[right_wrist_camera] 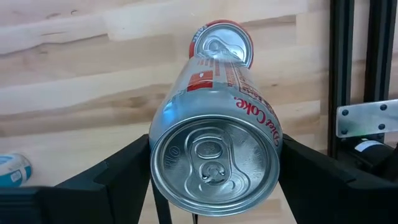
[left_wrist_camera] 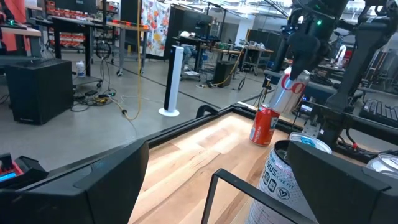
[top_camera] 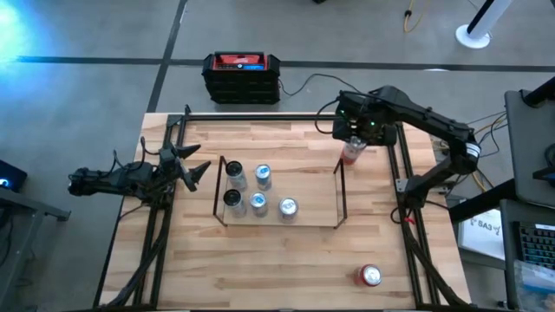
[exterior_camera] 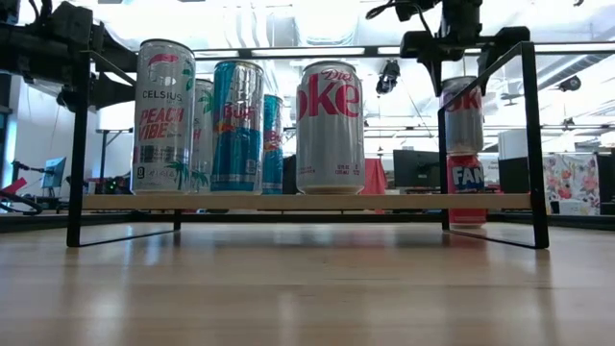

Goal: Place canned beverage on shelf
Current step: Put the red-silver soda can on the shelf aligned with the red-silver soda can

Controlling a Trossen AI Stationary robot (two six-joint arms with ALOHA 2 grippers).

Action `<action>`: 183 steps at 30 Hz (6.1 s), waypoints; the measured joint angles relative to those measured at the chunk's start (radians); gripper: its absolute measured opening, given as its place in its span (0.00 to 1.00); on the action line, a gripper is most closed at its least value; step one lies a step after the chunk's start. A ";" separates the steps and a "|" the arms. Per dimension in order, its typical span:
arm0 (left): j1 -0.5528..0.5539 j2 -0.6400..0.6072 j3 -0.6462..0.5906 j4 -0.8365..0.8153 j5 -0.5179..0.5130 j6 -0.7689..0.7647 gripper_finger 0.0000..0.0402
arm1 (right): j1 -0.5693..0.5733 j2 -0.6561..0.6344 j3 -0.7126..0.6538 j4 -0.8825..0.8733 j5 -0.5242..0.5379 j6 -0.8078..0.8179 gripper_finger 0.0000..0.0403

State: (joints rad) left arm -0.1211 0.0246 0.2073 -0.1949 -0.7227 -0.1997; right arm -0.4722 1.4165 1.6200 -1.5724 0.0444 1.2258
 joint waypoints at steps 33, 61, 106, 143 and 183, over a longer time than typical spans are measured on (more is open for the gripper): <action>0.000 0.000 0.000 0.000 0.000 0.000 0.92 | 0.015 0.403 0.448 0.000 -0.179 -0.190 0.71; 0.000 0.000 0.000 0.000 0.000 0.000 0.92 | 0.296 0.447 0.496 0.002 -0.092 -0.153 0.72; 0.000 0.000 0.000 0.000 0.000 0.000 0.92 | 0.422 0.452 0.354 0.145 -0.051 -0.329 0.72; 0.000 0.000 0.000 0.000 0.000 0.000 0.92 | 0.430 0.451 0.284 0.178 -0.098 -0.271 0.83; 0.000 0.000 0.000 0.000 0.000 0.000 0.92 | 0.431 0.513 0.284 0.167 -0.150 0.170 0.76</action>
State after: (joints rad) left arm -0.1207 0.0246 0.2073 -0.1951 -0.7227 -0.1997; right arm -0.0414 1.9297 1.9041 -1.4055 -0.1051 1.3955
